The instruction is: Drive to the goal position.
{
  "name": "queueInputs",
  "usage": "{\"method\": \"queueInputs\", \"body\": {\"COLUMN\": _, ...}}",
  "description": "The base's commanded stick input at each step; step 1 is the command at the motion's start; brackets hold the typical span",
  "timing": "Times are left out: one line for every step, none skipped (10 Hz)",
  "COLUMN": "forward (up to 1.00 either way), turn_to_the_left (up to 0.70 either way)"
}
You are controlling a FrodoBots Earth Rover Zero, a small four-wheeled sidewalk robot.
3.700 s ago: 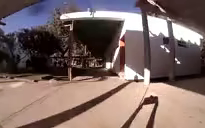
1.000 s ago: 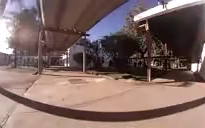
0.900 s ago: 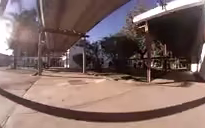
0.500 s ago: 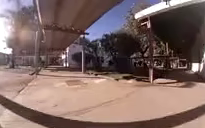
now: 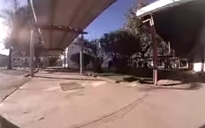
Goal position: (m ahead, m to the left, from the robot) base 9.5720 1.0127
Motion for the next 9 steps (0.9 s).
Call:
{"method": "queueInputs", "body": {"forward": 0.70, "turn_to_the_left": 0.35}}
{"method": "queueInputs", "body": {"forward": 0.70, "turn_to_the_left": 0.35}}
{"method": "queueInputs", "body": {"forward": 0.70, "turn_to_the_left": 0.30}}
{"method": "queueInputs", "body": {"forward": 0.70, "turn_to_the_left": 0.21}}
{"method": "queueInputs", "body": {"forward": 0.70, "turn_to_the_left": 0.00}}
{"method": "queueInputs", "body": {"forward": 0.70, "turn_to_the_left": 0.00}}
{"method": "queueInputs", "body": {"forward": 0.70, "turn_to_the_left": 0.09}}
{"method": "queueInputs", "body": {"forward": 0.70, "turn_to_the_left": 0.26}}
{"method": "queueInputs", "body": {"forward": 0.70, "turn_to_the_left": 0.35}}
